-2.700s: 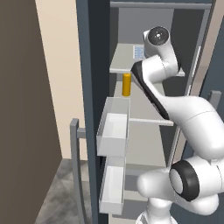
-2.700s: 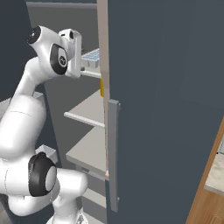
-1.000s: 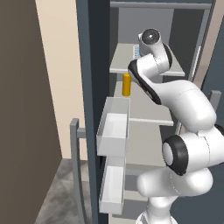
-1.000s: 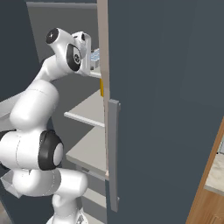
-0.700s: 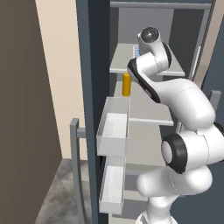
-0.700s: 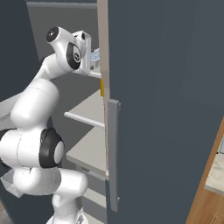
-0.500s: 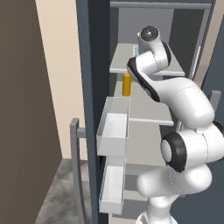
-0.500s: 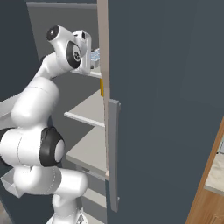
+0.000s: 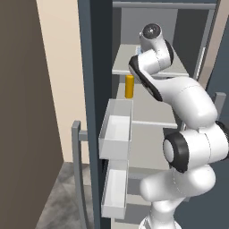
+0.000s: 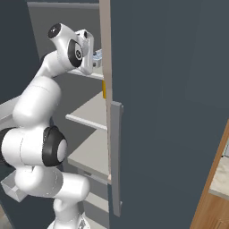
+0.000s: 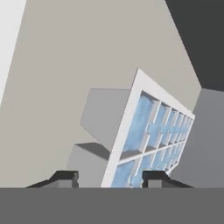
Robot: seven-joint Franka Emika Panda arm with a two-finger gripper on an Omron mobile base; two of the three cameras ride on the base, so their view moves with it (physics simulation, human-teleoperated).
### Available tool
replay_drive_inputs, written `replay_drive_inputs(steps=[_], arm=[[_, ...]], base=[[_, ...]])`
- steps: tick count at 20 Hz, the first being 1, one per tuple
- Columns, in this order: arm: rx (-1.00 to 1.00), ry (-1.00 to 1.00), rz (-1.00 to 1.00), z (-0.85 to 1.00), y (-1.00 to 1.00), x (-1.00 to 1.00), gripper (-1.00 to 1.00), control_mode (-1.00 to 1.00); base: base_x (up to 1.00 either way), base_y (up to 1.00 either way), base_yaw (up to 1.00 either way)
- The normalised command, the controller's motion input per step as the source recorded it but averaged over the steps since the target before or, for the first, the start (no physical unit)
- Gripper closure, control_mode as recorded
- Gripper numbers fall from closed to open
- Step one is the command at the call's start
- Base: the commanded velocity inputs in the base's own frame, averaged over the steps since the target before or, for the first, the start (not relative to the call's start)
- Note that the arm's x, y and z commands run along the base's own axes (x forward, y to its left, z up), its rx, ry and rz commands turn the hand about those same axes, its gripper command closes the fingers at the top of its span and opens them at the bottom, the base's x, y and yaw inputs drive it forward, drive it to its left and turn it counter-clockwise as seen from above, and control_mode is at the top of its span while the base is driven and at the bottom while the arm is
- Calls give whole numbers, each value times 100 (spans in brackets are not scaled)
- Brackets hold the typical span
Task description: Open the freezer door, pick up the ice cube tray from the freezer, and place it on the dining counter.
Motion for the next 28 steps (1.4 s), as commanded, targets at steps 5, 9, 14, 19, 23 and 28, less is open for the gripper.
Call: replay_drive_inputs(steps=[5, 9, 14, 19, 23, 28], arm=[[0, -1, 0, 0, 0, 17, 100, -100], [0, -8, 0, 0, 0, 0, 100, -100], [0, -23, 0, 0, 0, -1, 100, -100], [0, -30, 0, 0, 0, -1, 100, -100], [0, -31, 0, 0, 0, 0, 100, -100], [0, -27, 0, 4, 0, -2, 100, -100]], base=[[0, 0, 0], [0, 0, 0], [0, 0, 0], [0, 0, 0], [0, 0, 0], [0, 0, 0]])
